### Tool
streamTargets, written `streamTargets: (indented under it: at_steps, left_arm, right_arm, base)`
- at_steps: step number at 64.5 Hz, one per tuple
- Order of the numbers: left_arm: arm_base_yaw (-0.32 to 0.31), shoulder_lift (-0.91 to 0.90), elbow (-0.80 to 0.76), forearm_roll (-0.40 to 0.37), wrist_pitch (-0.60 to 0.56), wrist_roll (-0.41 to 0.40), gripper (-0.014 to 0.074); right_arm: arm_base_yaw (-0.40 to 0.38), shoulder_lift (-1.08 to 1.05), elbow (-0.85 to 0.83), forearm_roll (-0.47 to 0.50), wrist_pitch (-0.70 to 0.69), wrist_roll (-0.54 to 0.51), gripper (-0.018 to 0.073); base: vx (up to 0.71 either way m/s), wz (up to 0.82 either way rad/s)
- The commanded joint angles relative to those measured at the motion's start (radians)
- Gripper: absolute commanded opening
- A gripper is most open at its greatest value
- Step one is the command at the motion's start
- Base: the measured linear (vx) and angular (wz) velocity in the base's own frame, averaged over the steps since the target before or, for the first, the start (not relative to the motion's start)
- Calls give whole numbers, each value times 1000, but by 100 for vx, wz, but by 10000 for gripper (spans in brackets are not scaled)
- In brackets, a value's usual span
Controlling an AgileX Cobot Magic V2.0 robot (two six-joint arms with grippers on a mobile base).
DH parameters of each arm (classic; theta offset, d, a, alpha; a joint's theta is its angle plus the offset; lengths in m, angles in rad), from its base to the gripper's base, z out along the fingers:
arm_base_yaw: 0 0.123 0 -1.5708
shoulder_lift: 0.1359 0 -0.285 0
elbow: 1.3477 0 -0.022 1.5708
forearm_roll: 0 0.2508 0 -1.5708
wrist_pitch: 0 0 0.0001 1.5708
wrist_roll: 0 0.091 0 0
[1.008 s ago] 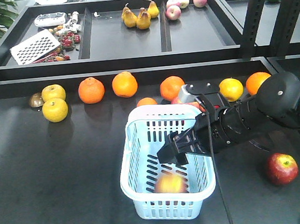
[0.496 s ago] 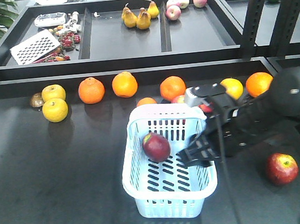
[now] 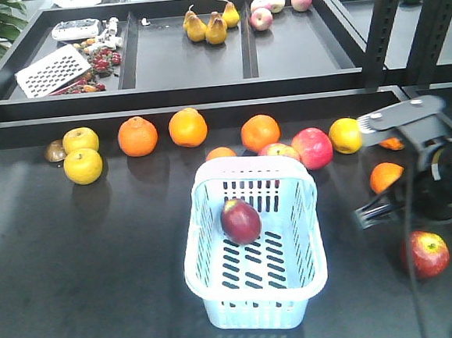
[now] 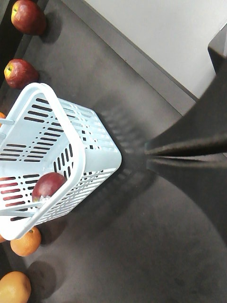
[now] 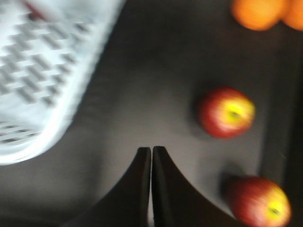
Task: Pick three apples into basket with both arms
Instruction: 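Move the right gripper back and grasp another red apple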
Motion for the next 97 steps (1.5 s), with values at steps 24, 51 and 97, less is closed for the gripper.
streamTargets:
  at_steps: [24,51,97]
  left_arm:
    - [-2,7,-27,-31,-55,-3,-8]
    - [-2,7,-27,-31,-55,-3,-8]
    - [-2,7,-27,-31,-55,-3,-8]
  right_arm:
    - [-435,209,-25,308,-161,-367,202]
    - [-492,454,-189,306,-154,-377,727]
    - [-492,721,-238,302,-197,-375,600]
  base:
    - [0,0]
    - [0,0]
    - [0,0]
